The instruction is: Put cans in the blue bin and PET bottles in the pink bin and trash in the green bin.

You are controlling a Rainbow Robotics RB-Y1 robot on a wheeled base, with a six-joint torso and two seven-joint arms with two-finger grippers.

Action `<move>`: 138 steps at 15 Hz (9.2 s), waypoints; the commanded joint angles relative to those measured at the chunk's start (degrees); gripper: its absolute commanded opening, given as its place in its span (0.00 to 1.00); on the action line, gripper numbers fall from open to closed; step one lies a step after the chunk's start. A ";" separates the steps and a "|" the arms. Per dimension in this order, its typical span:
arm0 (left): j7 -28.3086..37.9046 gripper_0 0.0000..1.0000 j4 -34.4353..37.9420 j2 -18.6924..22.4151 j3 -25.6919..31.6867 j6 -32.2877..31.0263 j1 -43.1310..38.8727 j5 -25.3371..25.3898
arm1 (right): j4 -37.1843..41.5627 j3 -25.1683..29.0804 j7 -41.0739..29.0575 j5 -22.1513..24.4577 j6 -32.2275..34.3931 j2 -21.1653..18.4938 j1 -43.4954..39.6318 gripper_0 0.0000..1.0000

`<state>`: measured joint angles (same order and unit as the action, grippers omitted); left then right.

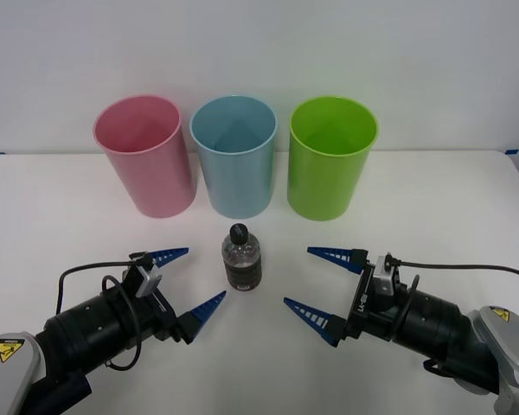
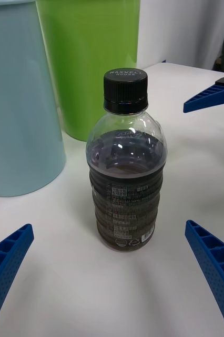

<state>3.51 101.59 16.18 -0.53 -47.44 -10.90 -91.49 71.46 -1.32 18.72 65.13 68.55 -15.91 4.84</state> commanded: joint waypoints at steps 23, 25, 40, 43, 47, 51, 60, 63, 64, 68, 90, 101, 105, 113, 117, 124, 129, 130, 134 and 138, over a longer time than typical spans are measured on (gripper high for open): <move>0.00 1.00 0.01 -0.01 0.01 -0.02 0.00 0.00 | 0.00 0.00 0.00 0.00 0.00 0.00 0.00 1.00; 0.00 1.00 0.01 -0.01 0.01 -0.02 0.00 0.00 | 0.00 0.00 0.00 0.00 0.00 0.00 0.00 1.00; 0.97 1.00 2.03 0.35 4.49 -3.09 1.76 0.00 | 0.00 0.00 0.00 0.00 0.00 0.00 0.00 1.00; 1.67 1.00 2.03 1.49 5.28 -3.27 1.41 0.61 | 0.00 0.00 0.00 0.00 0.00 0.00 0.00 1.00; 1.94 1.00 2.03 3.69 6.77 -3.71 0.18 2.63 | 0.00 0.00 0.00 0.00 0.00 0.00 0.00 1.00; 1.85 1.00 2.03 6.32 8.18 -3.80 -1.67 5.45 | 0.00 0.00 0.00 0.00 0.00 0.00 0.00 1.00; 3.34 1.00 6.07 11.24 12.05 -5.11 -8.26 7.64 | 0.00 0.00 0.00 0.00 0.00 0.00 0.00 1.00; 4.66 1.00 8.71 11.24 16.00 -9.16 -10.89 7.38 | 0.00 0.00 0.00 0.00 0.00 0.00 0.00 1.00; 5.19 1.00 9.59 11.33 17.32 -10.83 -11.60 6.94 | 0.00 0.00 0.00 0.00 0.00 0.00 0.00 1.00; 7.30 1.00 15.39 11.33 22.24 -13.99 -16.26 2.54 | 0.00 0.00 0.00 0.00 0.00 0.00 0.00 1.00; 10.90 1.00 25.50 12.65 29.62 -14.87 -33.13 10.54 | 0.00 0.00 0.00 0.00 0.00 0.00 0.00 1.00; 10.29 1.00 25.59 12.65 32.61 -14.87 -37.00 14.41 | 0.00 0.00 0.00 0.00 0.00 0.00 0.00 1.00; 10.29 1.00 25.67 12.56 32.09 -14.87 -36.82 14.41 | 0.00 0.00 0.00 0.00 0.00 0.00 0.00 1.00; 10.46 1.00 26.03 12.56 31.56 -14.87 -36.65 14.32 | 0.00 0.00 0.00 0.00 0.00 0.00 0.00 1.00; 10.46 1.00 26.20 12.65 31.56 -14.87 -36.65 14.23 | 0.00 0.00 0.00 0.00 0.00 0.00 0.00 1.00; 10.46 1.00 26.20 12.65 31.56 -14.87 -36.65 14.23 | 0.00 0.00 0.00 0.00 0.00 0.00 0.00 1.00; 10.46 1.00 26.20 12.65 31.56 -14.87 -36.65 14.23 | 0.00 0.00 0.00 0.00 0.00 0.00 0.00 1.00; 10.46 1.00 26.20 12.65 31.56 -14.87 -36.65 14.23 | 0.00 0.00 0.00 0.00 0.00 0.00 0.00 1.00; 10.46 1.00 26.20 12.65 31.56 -14.87 -36.65 14.23 | 0.00 0.00 0.00 0.00 0.00 0.00 0.00 1.00; 10.46 1.00 26.20 12.65 31.56 -14.87 -36.65 14.23 | -0.44 -0.35 0.26 0.70 0.00 0.79 -2.20 1.00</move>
<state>13.98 127.80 28.83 31.03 -62.31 -47.55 -77.25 71.36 -1.43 18.81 65.34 68.55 -15.62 4.02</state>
